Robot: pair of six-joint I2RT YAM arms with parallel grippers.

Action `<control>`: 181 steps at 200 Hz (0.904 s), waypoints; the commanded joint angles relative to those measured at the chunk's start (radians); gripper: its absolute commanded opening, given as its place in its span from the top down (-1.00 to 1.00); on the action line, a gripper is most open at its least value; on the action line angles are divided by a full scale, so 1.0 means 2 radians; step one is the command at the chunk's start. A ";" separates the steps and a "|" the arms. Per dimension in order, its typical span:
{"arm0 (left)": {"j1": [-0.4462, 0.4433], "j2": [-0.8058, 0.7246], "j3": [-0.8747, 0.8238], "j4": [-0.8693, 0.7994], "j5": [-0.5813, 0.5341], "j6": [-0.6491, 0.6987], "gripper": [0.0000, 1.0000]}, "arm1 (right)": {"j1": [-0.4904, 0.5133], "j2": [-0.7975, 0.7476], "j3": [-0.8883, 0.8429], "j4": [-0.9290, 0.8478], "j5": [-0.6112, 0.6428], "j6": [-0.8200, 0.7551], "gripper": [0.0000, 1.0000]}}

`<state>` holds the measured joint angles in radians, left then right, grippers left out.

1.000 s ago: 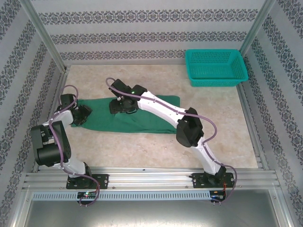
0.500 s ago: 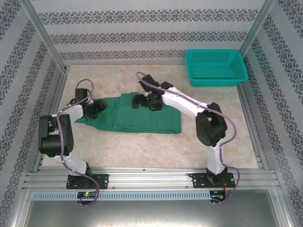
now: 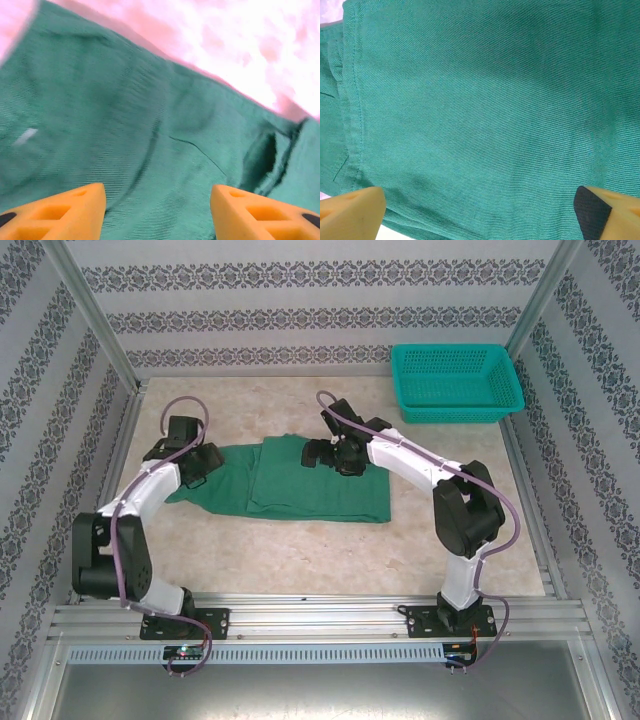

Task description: Roll up the long pants

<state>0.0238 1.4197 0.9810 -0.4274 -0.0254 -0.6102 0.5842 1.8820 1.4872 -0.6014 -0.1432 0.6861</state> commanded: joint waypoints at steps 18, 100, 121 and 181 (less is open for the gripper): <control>0.005 0.006 -0.003 0.001 0.037 0.004 -0.13 | -0.010 0.022 0.008 0.010 -0.019 0.001 -0.95; 0.008 -0.058 -0.067 -0.045 -0.025 -0.055 -0.31 | -0.019 0.033 0.000 0.028 -0.037 0.009 -0.95; 0.017 -0.068 -0.074 -0.071 -0.047 -0.051 -0.36 | -0.025 0.040 0.002 0.028 -0.045 0.008 -0.95; 0.069 -0.091 -0.073 -0.077 -0.053 -0.039 -0.37 | -0.031 0.054 0.015 0.028 -0.054 0.007 -0.95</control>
<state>0.1410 1.2354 0.8089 -0.5407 -0.0944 -0.6971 0.5297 1.9644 1.4899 -0.5476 -0.2291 0.6865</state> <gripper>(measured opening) 0.667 0.977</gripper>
